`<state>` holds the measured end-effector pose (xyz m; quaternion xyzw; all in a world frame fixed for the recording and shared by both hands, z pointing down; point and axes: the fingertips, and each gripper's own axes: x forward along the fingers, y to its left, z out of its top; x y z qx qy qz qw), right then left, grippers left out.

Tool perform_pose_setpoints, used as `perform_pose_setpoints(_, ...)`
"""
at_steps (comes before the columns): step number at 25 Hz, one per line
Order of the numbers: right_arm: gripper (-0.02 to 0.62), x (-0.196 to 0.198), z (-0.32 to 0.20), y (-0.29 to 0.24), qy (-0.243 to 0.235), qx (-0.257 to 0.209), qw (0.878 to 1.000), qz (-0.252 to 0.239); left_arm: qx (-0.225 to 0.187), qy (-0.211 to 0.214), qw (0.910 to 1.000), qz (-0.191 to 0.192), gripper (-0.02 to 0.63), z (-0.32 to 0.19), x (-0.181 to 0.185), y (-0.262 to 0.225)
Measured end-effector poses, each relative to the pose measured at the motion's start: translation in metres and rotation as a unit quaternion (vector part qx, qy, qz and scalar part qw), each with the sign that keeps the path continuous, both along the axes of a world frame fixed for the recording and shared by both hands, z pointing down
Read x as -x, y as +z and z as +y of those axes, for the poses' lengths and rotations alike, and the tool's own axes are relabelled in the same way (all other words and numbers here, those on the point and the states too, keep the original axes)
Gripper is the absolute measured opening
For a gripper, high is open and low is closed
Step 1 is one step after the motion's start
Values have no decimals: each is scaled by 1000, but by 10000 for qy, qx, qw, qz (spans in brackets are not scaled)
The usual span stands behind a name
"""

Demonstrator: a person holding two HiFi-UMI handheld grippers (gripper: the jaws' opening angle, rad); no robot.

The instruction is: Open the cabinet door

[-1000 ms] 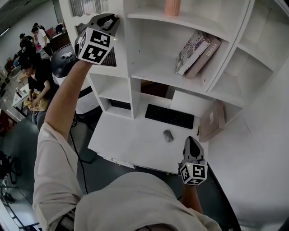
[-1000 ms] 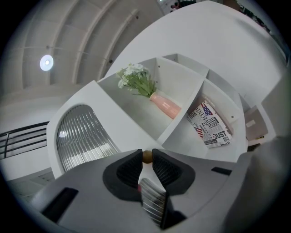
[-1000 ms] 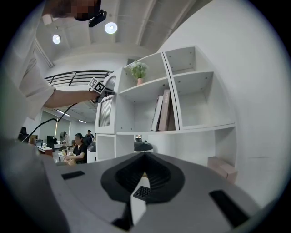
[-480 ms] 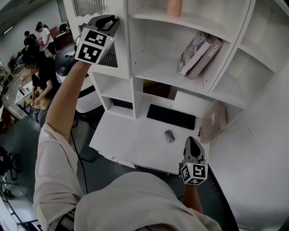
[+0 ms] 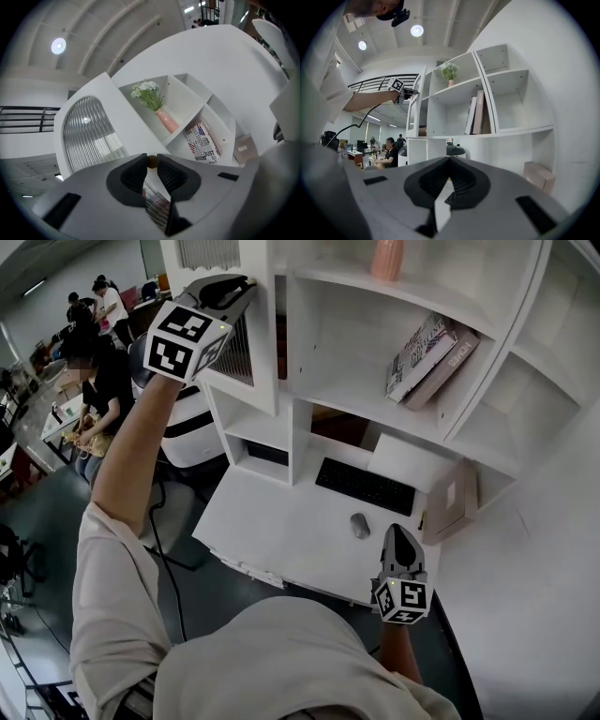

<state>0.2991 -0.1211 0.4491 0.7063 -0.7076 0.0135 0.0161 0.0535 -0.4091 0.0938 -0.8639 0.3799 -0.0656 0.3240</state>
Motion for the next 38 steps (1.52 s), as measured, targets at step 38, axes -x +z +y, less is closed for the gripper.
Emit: perform_pose_setpoints(38,4,49,-44,3,-740,57,9972,20,1046,1255,9849,581,67,52,83,-2)
